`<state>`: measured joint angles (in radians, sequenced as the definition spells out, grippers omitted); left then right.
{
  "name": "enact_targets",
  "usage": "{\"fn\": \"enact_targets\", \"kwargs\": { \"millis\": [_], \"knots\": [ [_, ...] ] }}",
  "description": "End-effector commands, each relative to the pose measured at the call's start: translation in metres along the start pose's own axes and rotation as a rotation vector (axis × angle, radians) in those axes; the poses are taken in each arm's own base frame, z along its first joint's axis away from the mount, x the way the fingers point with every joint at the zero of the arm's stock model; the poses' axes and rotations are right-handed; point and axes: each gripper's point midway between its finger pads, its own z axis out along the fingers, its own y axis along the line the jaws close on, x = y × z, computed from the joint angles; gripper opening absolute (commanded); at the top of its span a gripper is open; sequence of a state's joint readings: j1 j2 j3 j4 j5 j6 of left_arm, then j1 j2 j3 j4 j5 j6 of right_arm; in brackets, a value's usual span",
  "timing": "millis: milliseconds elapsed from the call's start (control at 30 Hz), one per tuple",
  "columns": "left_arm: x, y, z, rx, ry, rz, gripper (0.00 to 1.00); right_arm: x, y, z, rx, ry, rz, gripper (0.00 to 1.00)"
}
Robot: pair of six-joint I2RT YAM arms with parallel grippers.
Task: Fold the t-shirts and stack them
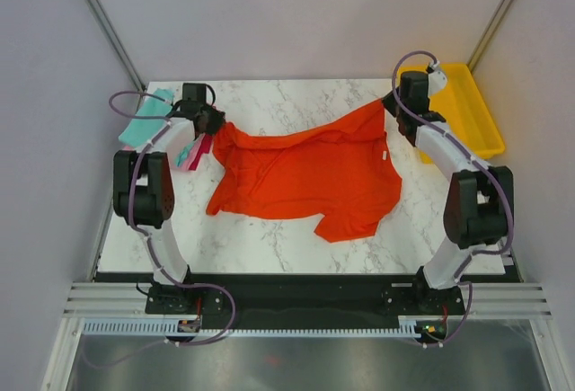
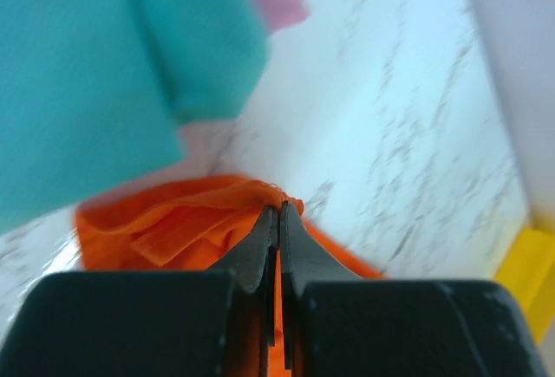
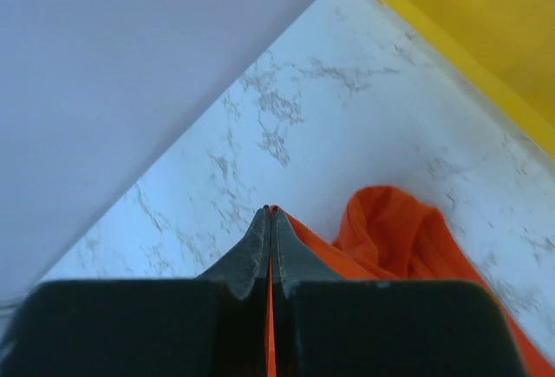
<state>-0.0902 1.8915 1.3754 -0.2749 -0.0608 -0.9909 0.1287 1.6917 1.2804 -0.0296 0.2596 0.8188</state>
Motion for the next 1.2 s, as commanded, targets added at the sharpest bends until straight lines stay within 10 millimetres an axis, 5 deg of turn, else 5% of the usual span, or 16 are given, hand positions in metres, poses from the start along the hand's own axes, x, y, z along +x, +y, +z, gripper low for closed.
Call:
{"fn": "enact_targets", "kwargs": {
  "millis": [0, 33, 67, 133, 167, 200, 233, 267, 333, 400, 567, 600, 700, 733, 967, 1167],
  "knots": [
    [-0.032, -0.068, 0.012, 0.183, -0.064, -0.132, 0.02, -0.047, 0.038, 0.028, -0.077, -0.125, 0.098, 0.0],
    [-0.036, -0.073, 0.019, 0.191, -0.057, -0.199, 0.02, -0.041, 0.032, 0.046, -0.055, -0.118, 0.109, 0.0],
    [-0.035, -0.067, 0.041, 0.17, -0.047, -0.236, 0.02, -0.064, 0.046, 0.052, -0.088, -0.166, 0.135, 0.0],
    [-0.061, -0.102, 0.048, 0.276, -0.088, -0.281, 0.02, -0.069, 0.049, 0.077, -0.107, -0.191, 0.142, 0.0],
    [-0.06, -0.1, 0.071, 0.267, -0.086, -0.277, 0.02, -0.093, 0.068, 0.081, -0.158, -0.238, 0.15, 0.0],
    [-0.078, -0.135, 0.065, 0.357, -0.105, -0.252, 0.03, -0.097, 0.077, 0.089, -0.187, -0.241, 0.136, 0.04],
    [-0.078, -0.142, 0.071, 0.37, -0.09, -0.209, 0.35, -0.072, 0.077, 0.116, -0.221, -0.164, 0.101, 0.19],
    [-0.087, -0.155, 0.083, 0.4, -0.093, -0.202, 0.6, -0.097, 0.106, 0.114, -0.318, -0.186, 0.059, 0.63],
    [-0.085, -0.157, 0.088, 0.4, -0.061, -0.206, 0.98, -0.082, 0.104, 0.132, -0.314, -0.12, 0.04, 0.79],
    [-0.086, -0.147, 0.086, 0.385, -0.053, -0.235, 1.0, -0.074, 0.099, 0.132, -0.322, -0.111, 0.049, 0.78],
    [-0.071, -0.13, 0.045, 0.359, -0.053, -0.163, 1.0, -0.06, 0.08, 0.089, -0.336, -0.083, 0.066, 0.73],
    [-0.079, -0.142, 0.01, 0.4, -0.076, -0.133, 1.0, -0.053, 0.079, 0.079, -0.343, -0.056, 0.05, 0.72],
    [-0.051, -0.117, -0.015, 0.333, -0.044, -0.079, 1.0, -0.036, 0.058, 0.04, -0.303, 0.016, 0.019, 0.68],
    [-0.058, -0.121, -0.045, 0.348, -0.085, -0.06, 1.0, -0.04, 0.057, 0.015, -0.298, 0.026, 0.004, 0.67],
    [0.007, -0.029, -0.072, 0.193, 0.031, -0.033, 1.0, 0.037, -0.032, -0.06, -0.126, 0.222, -0.108, 0.64],
    [0.058, 0.04, -0.098, 0.114, 0.065, 0.02, 0.96, 0.071, -0.098, -0.112, -0.006, 0.291, -0.234, 0.59]
  ]
}}
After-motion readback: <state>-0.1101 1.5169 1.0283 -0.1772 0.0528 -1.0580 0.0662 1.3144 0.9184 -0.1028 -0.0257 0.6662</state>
